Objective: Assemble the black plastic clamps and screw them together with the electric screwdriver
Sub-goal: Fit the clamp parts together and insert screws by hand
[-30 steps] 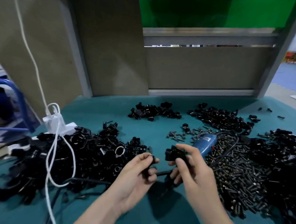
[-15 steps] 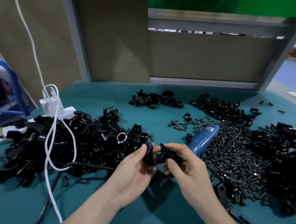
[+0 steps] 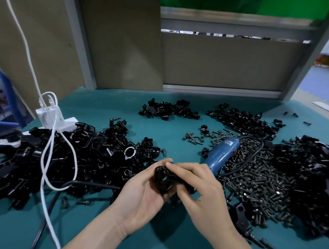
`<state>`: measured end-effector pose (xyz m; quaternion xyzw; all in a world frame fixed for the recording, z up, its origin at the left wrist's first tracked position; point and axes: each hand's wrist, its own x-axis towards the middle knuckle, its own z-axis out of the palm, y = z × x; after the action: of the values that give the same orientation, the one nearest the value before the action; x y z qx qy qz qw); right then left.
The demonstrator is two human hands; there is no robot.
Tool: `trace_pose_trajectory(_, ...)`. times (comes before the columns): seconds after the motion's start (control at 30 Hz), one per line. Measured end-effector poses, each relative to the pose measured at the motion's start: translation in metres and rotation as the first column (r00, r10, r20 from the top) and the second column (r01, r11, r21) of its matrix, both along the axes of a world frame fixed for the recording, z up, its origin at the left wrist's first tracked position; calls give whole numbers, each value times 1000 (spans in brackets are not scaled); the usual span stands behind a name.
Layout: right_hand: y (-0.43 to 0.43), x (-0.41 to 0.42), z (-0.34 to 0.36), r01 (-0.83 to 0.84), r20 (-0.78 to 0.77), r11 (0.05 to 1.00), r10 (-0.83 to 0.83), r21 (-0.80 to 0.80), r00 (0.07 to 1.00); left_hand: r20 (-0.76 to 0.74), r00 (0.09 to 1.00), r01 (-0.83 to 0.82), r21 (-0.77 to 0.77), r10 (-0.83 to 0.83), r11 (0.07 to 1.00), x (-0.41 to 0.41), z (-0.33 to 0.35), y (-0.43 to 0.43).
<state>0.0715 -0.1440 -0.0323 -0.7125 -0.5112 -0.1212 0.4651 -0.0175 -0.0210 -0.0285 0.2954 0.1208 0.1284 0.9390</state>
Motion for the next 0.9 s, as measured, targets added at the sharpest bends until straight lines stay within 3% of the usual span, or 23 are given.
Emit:
trace_pose_trajectory(0.27, 2, 1, 1, 183, 203, 982, -170, -48, 964, -27, 996, -78, 202, 86, 976, 1, -6, -5)
trace_pose_trajectory(0.37, -1, -1, 5, 183, 115, 982, -176, -53, 978, -20, 996, -76, 265, 84, 961, 1, -8, -10)
trace_pose_trajectory(0.47, -5, -3, 9, 149, -17, 975, -154, -163, 988, 2, 996, -81, 377, 87, 923, 1, -9, -12)
trace_pose_trajectory(0.53, -5, -2, 9, 63, -116, 976, -88, -207, 989, -5, 993, -100, 529, 121, 843, 1, -9, -12)
trace_pose_trajectory(0.63, -4, -1, 11, -21, -206, 979, -22, -202, 978, -15, 982, -98, 812, 189, 575, -1, -10, -12)
trace_pose_trajectory(0.7, -5, -1, 12, -57, -214, 981, 16, -188, 977, 1, 976, -102, 889, 219, 447, -3, -11, -13)
trace_pose_trajectory(0.83, -4, -1, 12, -83, -239, 978, 37, -189, 970, 35, 965, -122, 937, 258, 328, -4, -11, -12)
trace_pose_trajectory(0.9, -3, -2, 10, -62, -260, 987, 23, -146, 965, 79, 963, -169, 921, 256, 351, -4, -10, -13)
